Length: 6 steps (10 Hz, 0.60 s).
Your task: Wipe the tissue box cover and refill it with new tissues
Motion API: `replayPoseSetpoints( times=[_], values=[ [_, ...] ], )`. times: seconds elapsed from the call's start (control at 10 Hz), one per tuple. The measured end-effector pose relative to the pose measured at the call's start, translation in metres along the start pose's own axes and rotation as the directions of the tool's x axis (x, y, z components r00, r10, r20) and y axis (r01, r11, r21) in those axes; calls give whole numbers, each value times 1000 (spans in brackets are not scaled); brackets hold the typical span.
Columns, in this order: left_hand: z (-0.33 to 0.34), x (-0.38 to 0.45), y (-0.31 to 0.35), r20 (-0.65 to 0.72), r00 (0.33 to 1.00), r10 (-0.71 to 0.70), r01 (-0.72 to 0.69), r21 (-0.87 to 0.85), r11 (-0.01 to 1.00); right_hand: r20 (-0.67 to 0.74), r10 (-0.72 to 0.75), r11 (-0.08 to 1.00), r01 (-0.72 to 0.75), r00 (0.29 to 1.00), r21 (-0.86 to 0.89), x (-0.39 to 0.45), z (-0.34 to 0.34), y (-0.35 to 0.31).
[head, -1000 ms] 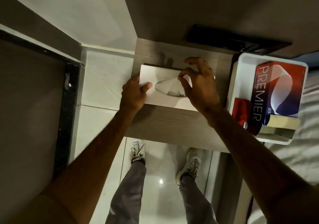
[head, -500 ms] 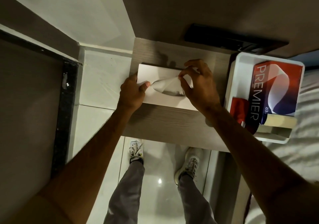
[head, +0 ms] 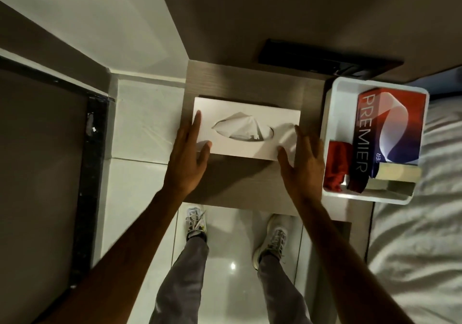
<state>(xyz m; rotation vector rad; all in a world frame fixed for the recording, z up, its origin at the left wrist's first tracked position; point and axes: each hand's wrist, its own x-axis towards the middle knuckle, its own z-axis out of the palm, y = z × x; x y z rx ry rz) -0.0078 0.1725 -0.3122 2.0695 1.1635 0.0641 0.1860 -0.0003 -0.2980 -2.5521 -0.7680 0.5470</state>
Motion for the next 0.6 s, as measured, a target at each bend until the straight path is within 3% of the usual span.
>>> replayPoseSetpoints(
  times=[0.1, 0.2, 0.4, 0.5, 0.6],
  values=[
    [4, 3, -6, 25, 999, 37, -38, 46, 998, 40, 76, 976, -82, 996, 200, -15, 8, 1],
    [7, 4, -9, 63, 996, 58, -60, 28, 998, -31, 91, 966, -81, 995, 245, -19, 14, 0],
    [-2, 9, -10, 123, 992, 43, -50, 54, 997, 38, 136, 977, -141, 990, 158, -18, 14, -2],
    [-10, -14, -4, -58, 997, 51, -38, 202, 979, -25, 59, 991, -56, 998, 125, -36, -16, -16],
    [-22, -50, 11, -163, 975, 151, -112, 226, 968, -140, 68, 964, -29, 988, 264, -75, -81, -31]
  ],
)
